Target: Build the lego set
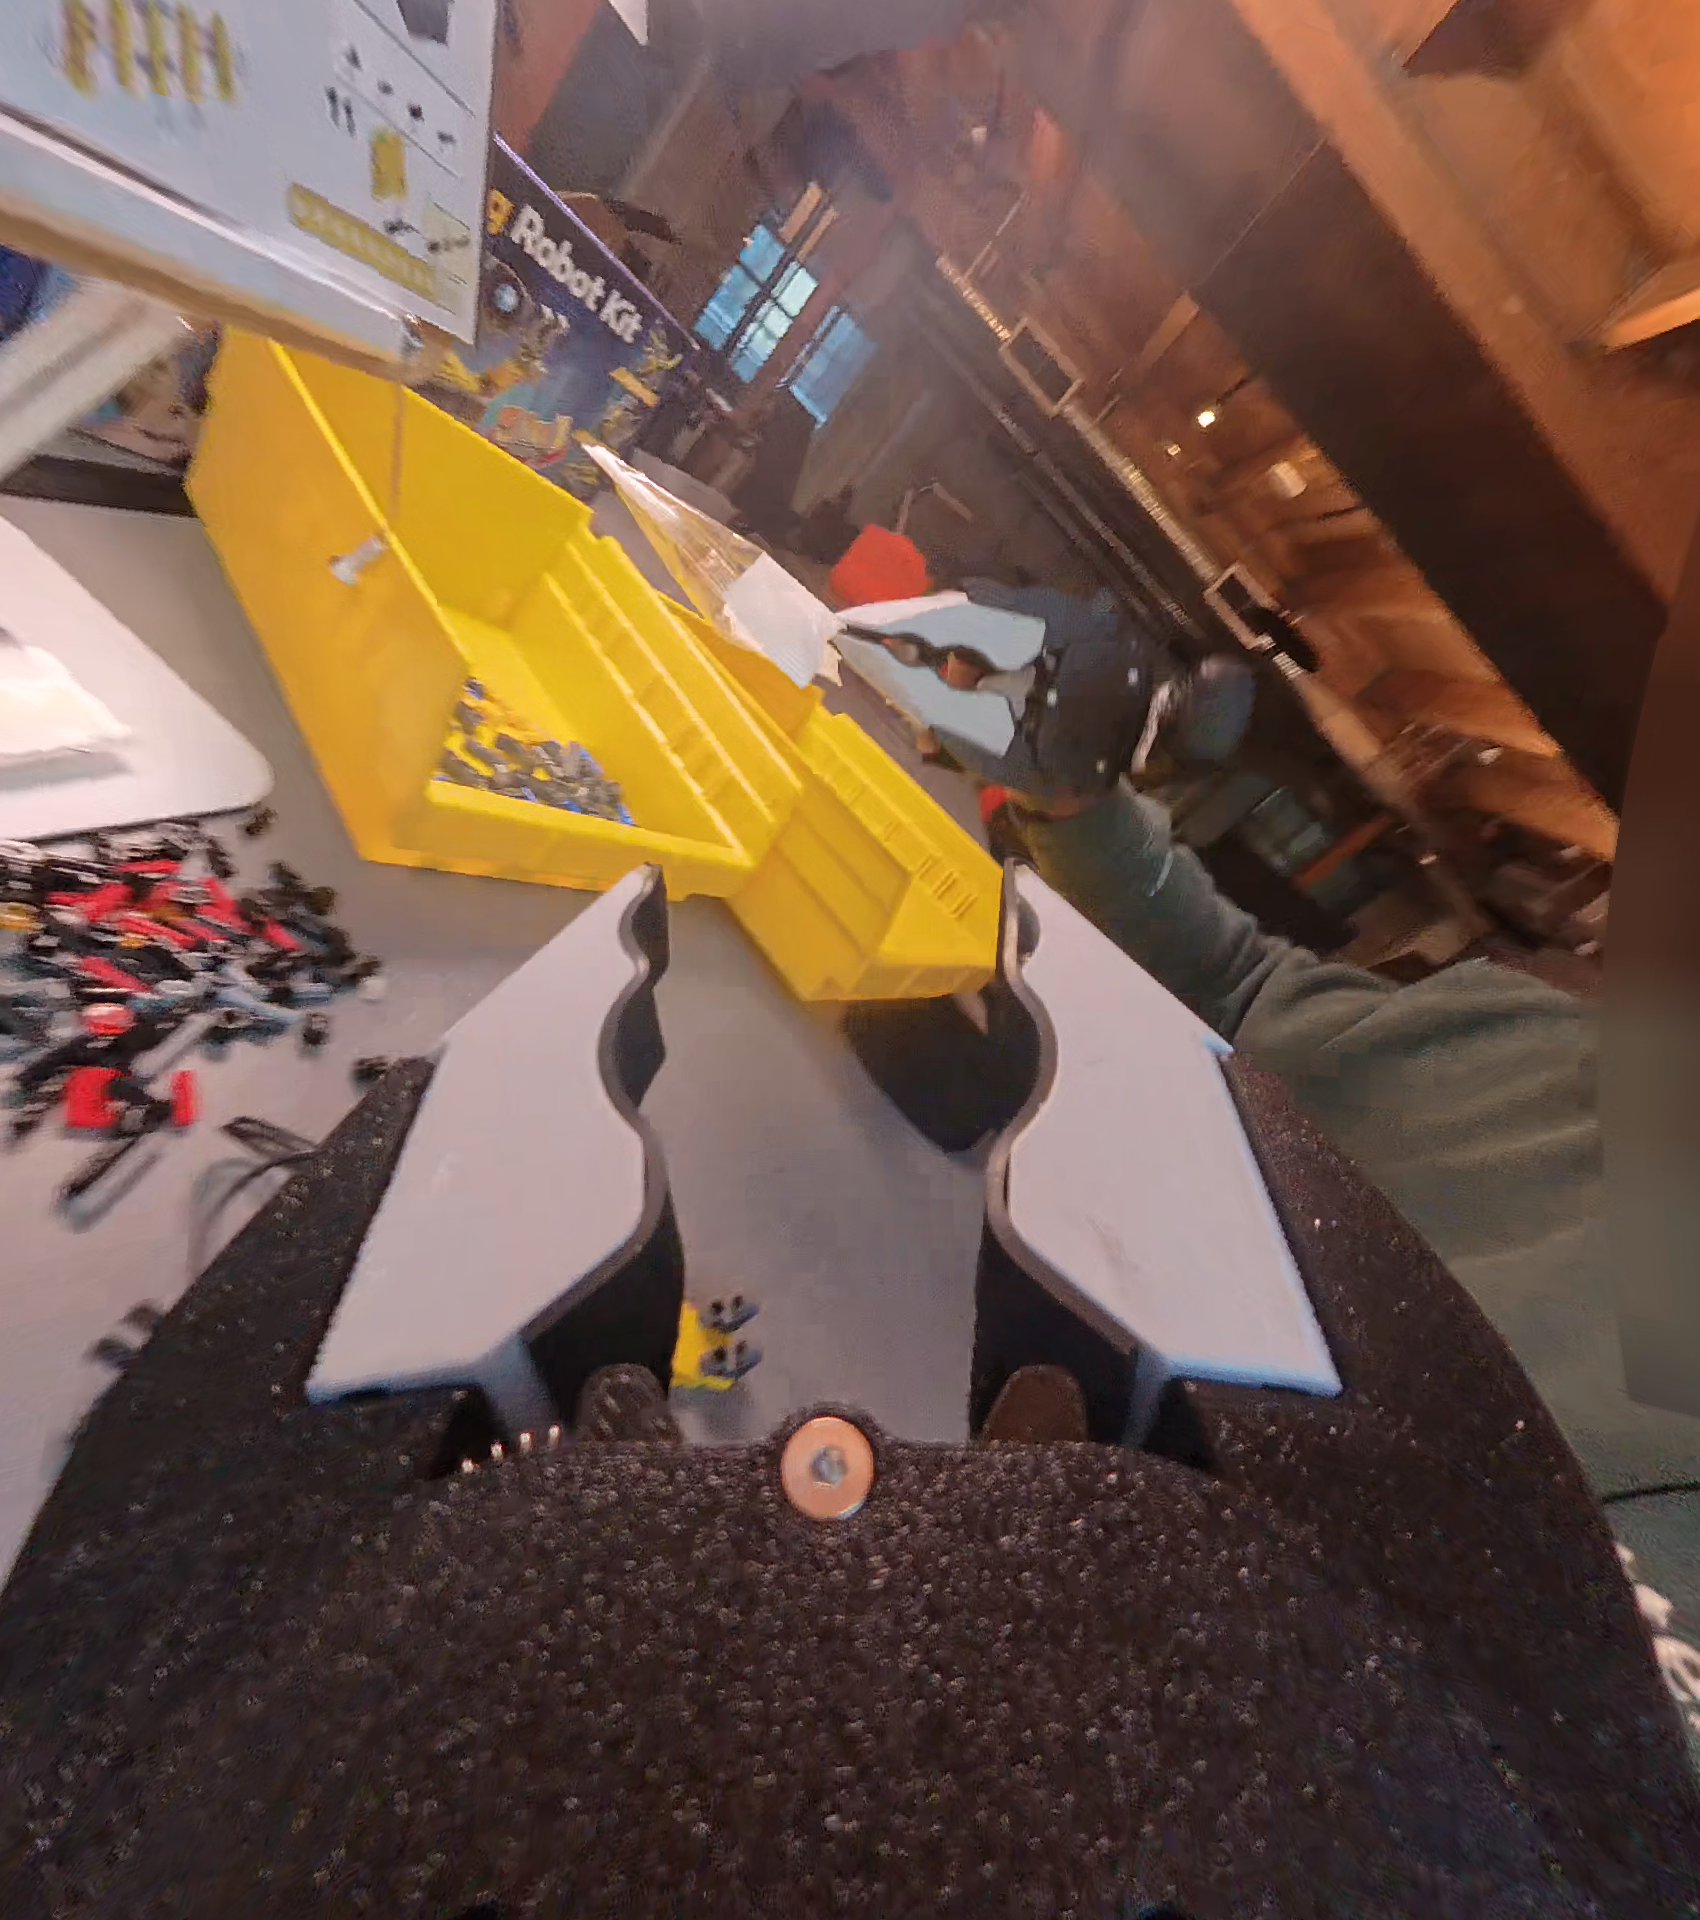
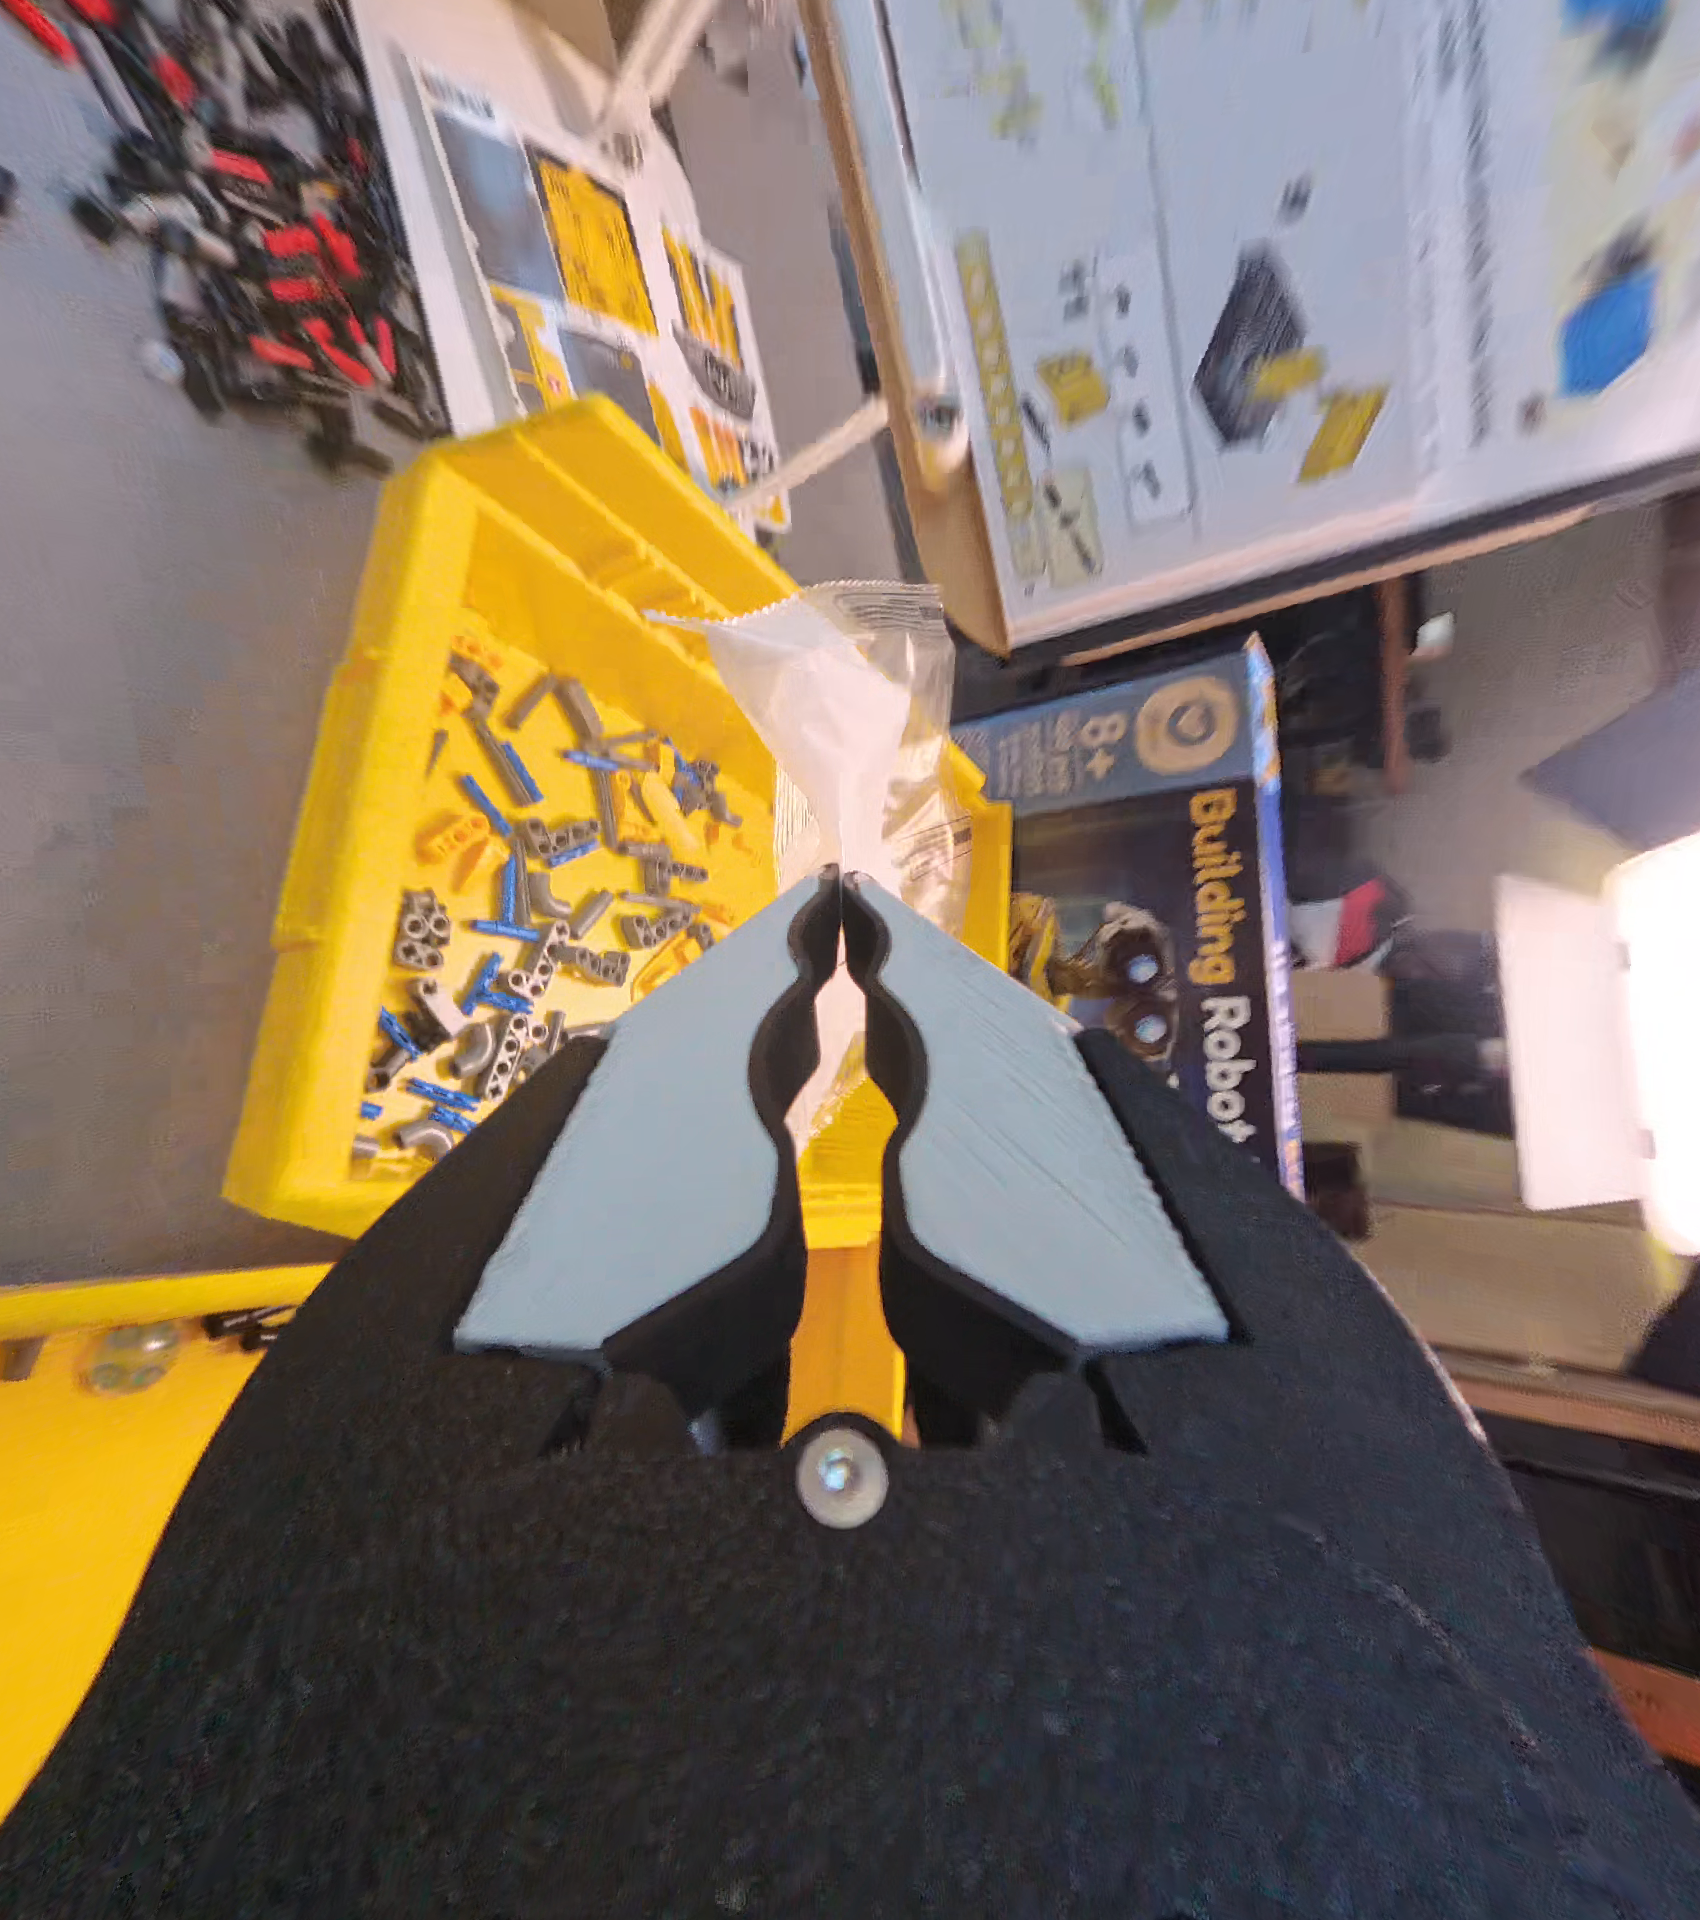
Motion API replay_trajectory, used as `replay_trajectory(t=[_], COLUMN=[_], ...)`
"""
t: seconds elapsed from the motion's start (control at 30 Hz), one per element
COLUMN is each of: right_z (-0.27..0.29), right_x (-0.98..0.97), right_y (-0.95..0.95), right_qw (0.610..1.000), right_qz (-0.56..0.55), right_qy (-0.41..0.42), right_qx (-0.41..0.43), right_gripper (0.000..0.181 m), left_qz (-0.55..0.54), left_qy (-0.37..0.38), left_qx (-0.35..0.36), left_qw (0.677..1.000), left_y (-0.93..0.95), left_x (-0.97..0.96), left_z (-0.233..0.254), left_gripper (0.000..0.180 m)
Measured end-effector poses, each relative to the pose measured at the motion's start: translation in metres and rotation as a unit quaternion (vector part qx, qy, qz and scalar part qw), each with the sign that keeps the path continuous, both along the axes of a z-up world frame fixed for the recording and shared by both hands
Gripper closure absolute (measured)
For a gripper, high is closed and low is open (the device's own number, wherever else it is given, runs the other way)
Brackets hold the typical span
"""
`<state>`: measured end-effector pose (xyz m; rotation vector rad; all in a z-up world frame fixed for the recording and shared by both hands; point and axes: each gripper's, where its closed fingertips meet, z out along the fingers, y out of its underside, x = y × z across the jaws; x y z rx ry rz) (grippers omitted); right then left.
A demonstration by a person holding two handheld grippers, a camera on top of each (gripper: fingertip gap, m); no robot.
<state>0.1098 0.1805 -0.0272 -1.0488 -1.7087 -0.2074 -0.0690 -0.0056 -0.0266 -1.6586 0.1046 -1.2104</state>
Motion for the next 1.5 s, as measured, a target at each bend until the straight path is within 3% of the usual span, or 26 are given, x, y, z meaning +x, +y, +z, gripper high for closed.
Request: replay_trajectory(t=[0.17,0.2,0.3,0.37,0.53,0.63,0.7,0.8,0.93,1.03,1.13,1.2,1.27,1.37,1.5], right_z=[0.005,0.004,0.003,0.005,-0.001,-0.003,-0.013,-0.039,-0.070,-0.080,-0.089,-0.096,-0.103,-0.111,-0.116], right_x=[-0.032,-0.041,-0.063,-0.070,-0.094,-0.099,-0.100,-0.101,-0.112,-0.119,-0.122,-0.122,-0.120,-0.117,-0.121], right_y=[-0.118,-0.136,-0.169,-0.176,-0.202,-0.201,-0.188,-0.165,-0.149,-0.144,-0.137,-0.134,-0.132,-0.131,-0.130], right_qw=[0.974,0.966,0.950,0.943,0.945,0.948,0.955,0.958,0.959,0.959,0.958,0.958,0.959,0.961,0.958], right_qz=[0.114,0.135,0.174,0.188,0.233,0.232,0.210,0.178,0.147,0.128,0.107,0.095,0.086,0.077,0.073], right_qy=[0.033,0.042,0.064,0.079,0.151,0.198,0.210,0.211,0.190,0.180,0.172,0.161,0.146,0.128,0.125], right_qx=[0.193,0.217,0.252,0.263,0.172,0.091,0.016,-0.075,-0.153,-0.177,-0.204,-0.218,-0.226,-0.234,-0.247], right_gripper=[0.181,0.181,0.181,0.181,0.181,0.175,0.167,0.167,0.167,0.167,0.167,0.167,0.167,0.167,0.167], left_qz=[-0.069,-0.077,-0.089,-0.074,-0.027,0.084,0.188,0.300,0.316,0.273,0.255,0.238,0.241,0.213,0.230], left_qy=[-0.128,-0.136,-0.113,-0.037,0.155,0.210,0.263,0.254,0.193,0.195,0.217,0.220,0.250,0.339,0.445], left_qx=[-0.049,-0.050,-0.015,0.015,0.051,0.054,0.050,0.023,-0.010,-0.088,-0.211,-0.302,-0.386,-0.498,-0.512], left_qw=[0.988,0.986,0.989,0.996,0.986,0.973,0.945,0.919,0.929,0.938,0.919,0.896,0.855,0.769,0.698], left_y=[0.024,0.027,0.022,0.014,-0.019,-0.032,-0.044,-0.064,-0.061,-0.041,-0.028,-0.030,-0.040,-0.068,-0.068], left_x=[0.068,0.077,0.089,0.080,0.032,-0.059,-0.145,-0.269,-0.384,-0.442,-0.497,-0.525,-0.553,-0.577,-0.602], left_z=[-0.005,-0.003,0.011,0.015,0.016,0.036,0.052,0.083,0.109,0.089,0.029,-0.019,-0.063,-0.117,-0.134], left_gripper=[0.101,0.107,0.163,0.173,0.179,0.179,0.179,0.178,0.177,0.174,0.174,0.172,0.172,0.170,0.164])
